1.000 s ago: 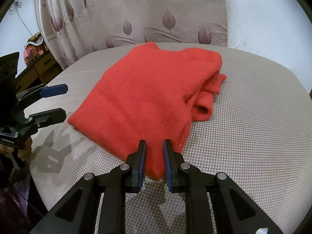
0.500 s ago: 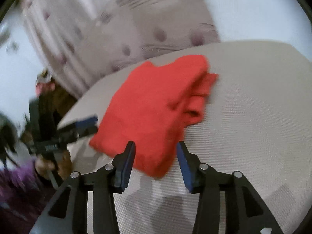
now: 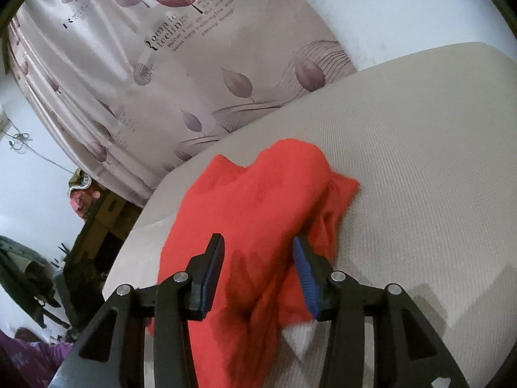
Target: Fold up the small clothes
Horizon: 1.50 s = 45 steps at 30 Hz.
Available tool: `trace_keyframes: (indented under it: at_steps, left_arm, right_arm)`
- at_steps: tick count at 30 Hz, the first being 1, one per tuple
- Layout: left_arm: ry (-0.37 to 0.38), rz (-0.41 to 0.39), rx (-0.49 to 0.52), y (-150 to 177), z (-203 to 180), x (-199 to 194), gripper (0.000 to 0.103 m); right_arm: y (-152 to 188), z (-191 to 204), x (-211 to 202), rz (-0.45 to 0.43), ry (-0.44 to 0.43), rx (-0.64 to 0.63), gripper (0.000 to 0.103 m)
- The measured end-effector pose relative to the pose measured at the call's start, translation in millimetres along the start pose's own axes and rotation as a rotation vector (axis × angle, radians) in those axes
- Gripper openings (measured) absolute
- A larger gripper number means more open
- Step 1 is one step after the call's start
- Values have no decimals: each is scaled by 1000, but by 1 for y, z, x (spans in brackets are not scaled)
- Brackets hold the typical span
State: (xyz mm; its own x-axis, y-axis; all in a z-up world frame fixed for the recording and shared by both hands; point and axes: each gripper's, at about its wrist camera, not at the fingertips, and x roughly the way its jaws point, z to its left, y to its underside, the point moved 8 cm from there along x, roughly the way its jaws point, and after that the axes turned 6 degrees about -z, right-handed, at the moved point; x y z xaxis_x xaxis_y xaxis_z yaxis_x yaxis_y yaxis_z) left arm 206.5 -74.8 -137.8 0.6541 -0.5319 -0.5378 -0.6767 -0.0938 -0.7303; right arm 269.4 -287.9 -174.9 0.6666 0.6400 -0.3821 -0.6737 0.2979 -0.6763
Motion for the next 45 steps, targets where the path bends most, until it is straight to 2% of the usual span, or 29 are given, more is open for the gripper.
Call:
trace_keyframes:
  at_steps: [3,4,5,8,12,15,18,21,22,24,27,29,31,33,34,35,38,45]
  left_arm:
    - [2,2,-30,0,5,1,86]
    - [2,2,-32,0,4,1,86]
    - [2,0,-31,0,5,1,86]
    - [-4,-1,-19,2,3,1,86]
    - [-8,-1,-18,0,4,2,86]
    - [-9,1,-20,-2,5,1,86]
    - [-10,2,-22,-3,7,1,86]
    - [-8,2,-23,-3,9,0,86]
    - [-8,2,-23,-3,9,0,86]
    - [-8,3,-23,-3,10,1,86]
    - [-9,2,-23,-4,9,0,86]
    - [-10,2,-23,-3,9,0,86]
    - [-11,4,-22,-3,9,0,86]
    - [-13,4,-21,-4,9,1,86]
    - [-14,4,-21,-4,9,1,86]
    - [-14,4,-22,-4,9,1,86]
    - [-10,3,-23,-4,10,2,87]
    - [-14,4,-21,-4,12,3,87]
  right_arm:
    - [-5,-6,17,37,20,11,42]
    - [-5,-8,20,44,20,15,32]
    - [-5,-8,23,52,19,10,9]
    - [-10,-8,26,64,37,-15,8]
    - [-25,-11,13,37,63,-61,5]
    - [-16,-32,23,93,118,-48,5]
    - [-15,-33,21,94,124,-55,5]
    - [-15,-33,20,92,55,-10,7]
    - [-17,-32,20,86,12,20,13]
    - [-20,-30,17,75,-24,46,15]
    - [-23,-18,17,76,-49,13,21]
    - [-24,-11,23,95,-60,7,30]
    - [-22,-10,33,122,-38,-8,30]
    - [-20,-11,40,128,7,-36,18]
    - [-20,-13,40,129,31,-49,9]
    - [-22,-14,38,118,52,-71,6]
    - [-25,-21,28,112,134,-157,5]
    - [-22,-38,30,140,161,-141,5]
